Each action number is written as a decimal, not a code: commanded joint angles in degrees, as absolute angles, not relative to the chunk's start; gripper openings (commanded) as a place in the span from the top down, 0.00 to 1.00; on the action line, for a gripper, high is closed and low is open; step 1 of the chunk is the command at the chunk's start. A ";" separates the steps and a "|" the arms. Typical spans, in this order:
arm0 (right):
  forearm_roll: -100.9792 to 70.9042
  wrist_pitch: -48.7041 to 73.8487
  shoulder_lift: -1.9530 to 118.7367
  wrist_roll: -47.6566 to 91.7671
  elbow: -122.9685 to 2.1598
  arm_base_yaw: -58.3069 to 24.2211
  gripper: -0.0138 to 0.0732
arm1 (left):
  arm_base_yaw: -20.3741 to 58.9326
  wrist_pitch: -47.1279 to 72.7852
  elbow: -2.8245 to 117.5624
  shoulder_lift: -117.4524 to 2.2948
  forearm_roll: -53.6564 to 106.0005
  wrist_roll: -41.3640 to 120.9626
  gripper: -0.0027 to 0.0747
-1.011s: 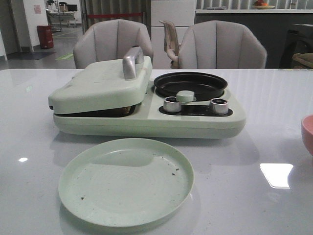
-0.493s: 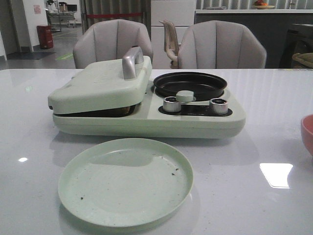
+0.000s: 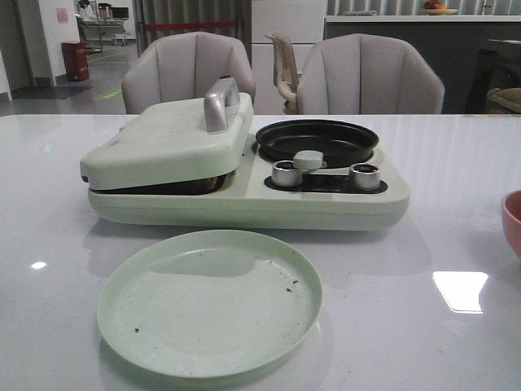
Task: Make breakfast with bread and shrimp
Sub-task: 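Grasp the rim of the pink bowl with the right gripper, then lift the pink bowl and tip the shrimp into the frying pan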
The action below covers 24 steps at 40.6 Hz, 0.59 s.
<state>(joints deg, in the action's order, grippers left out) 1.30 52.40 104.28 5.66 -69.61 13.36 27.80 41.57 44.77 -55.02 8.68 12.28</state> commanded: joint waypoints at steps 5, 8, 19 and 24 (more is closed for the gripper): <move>1.07 51.53 102.61 6.53 -71.53 13.75 0.45 | 28.18 38.06 46.07 -54.21 9.06 11.78 0.82; 1.07 51.78 102.61 6.53 -71.53 13.75 0.53 | 28.18 38.06 46.07 -54.21 9.06 11.78 0.82; 1.07 52.51 102.12 6.58 -71.53 13.52 0.73 | 28.18 37.95 46.07 -54.21 8.97 11.78 0.82; 1.29 52.57 100.29 7.65 -71.65 12.49 0.81 | 28.18 37.95 46.07 -54.21 8.85 11.78 0.82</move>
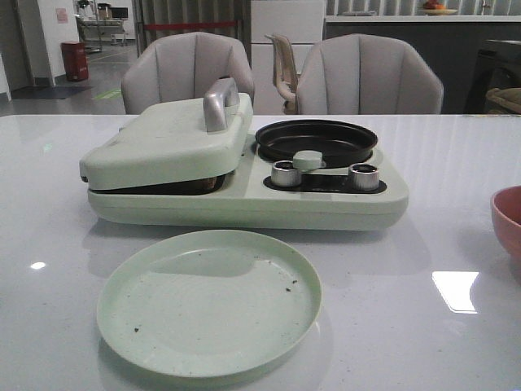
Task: Make breakfast with bread and shrimp
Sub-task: 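Lift the pink bowl and tip the shrimp into the frying pan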
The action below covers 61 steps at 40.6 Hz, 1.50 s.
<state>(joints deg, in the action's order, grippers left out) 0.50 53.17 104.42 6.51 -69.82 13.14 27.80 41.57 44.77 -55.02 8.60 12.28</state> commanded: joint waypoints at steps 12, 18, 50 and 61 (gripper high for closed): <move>11.08 56.16 95.12 6.40 -81.62 2.89 0.79 | 28.18 38.06 46.07 -54.21 8.35 11.78 0.82; 26.92 58.36 95.56 -2.55 -89.74 -6.74 0.79 | 28.18 38.06 46.07 -54.21 8.22 11.78 0.82; 100.55 59.19 108.90 -53.16 -96.19 -33.33 0.79 | 28.18 37.48 46.07 -54.21 7.39 11.78 0.82; 106.13 65.23 113.98 -53.55 -97.92 -35.22 0.79 | 28.18 37.34 46.07 -54.21 7.39 11.78 0.82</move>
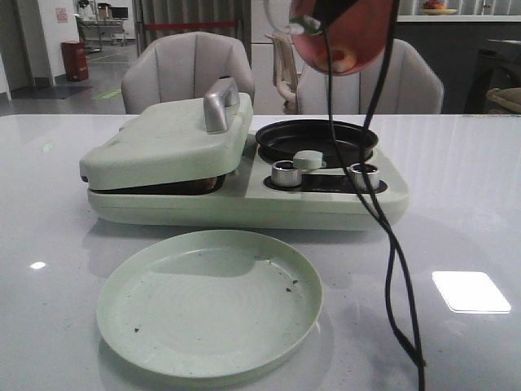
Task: Make breakfast with bread and shrimp
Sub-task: 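Lift the pink bowl and tip the shrimp into the frying pan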
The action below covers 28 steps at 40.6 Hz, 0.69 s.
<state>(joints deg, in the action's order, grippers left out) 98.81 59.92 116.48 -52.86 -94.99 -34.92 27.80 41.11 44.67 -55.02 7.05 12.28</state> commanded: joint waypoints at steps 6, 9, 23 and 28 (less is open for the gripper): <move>106.13 65.63 114.65 -53.11 -99.04 -35.62 0.79 | 28.18 37.34 46.07 -54.21 7.39 11.78 0.82; 106.13 66.11 114.65 -52.42 -99.91 -35.68 0.79 | 28.18 37.34 46.07 -54.21 7.39 11.78 0.82; 106.01 67.96 114.65 -51.19 -101.79 -35.68 0.79 | 28.18 37.34 46.07 -54.21 7.32 11.78 0.82; 106.08 68.86 114.65 -51.19 -101.79 -35.68 0.79 | 28.18 37.34 46.07 -54.21 7.32 11.78 0.82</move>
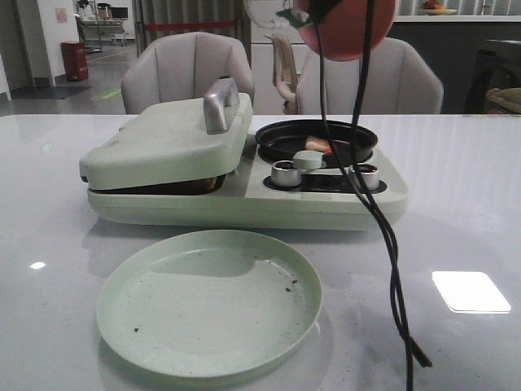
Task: Make breakfast with bread and shrimp
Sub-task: 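Lift the pink bowl and tip the shrimp into the frying pan, then lower the empty pink bowl back onto the table and release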
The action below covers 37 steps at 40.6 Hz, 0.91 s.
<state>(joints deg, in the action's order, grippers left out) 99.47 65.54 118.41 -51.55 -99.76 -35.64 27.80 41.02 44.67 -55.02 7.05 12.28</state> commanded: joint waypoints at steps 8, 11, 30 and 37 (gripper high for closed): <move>104.62 69.18 114.60 -51.19 -101.79 -35.68 0.79 | 28.18 37.26 46.07 -54.21 7.32 11.78 0.82; 102.36 69.60 114.01 -51.09 -101.79 -35.54 0.79 | 28.18 37.26 46.07 -54.21 7.32 11.78 0.82; 55.46 54.53 92.38 -38.84 -77.77 -16.80 0.79 | 28.18 37.26 46.07 -55.81 6.72 11.78 0.82; 28.79 48.09 87.48 -22.16 -67.32 -2.07 0.79 | 28.18 37.15 46.07 -57.48 6.72 11.78 0.82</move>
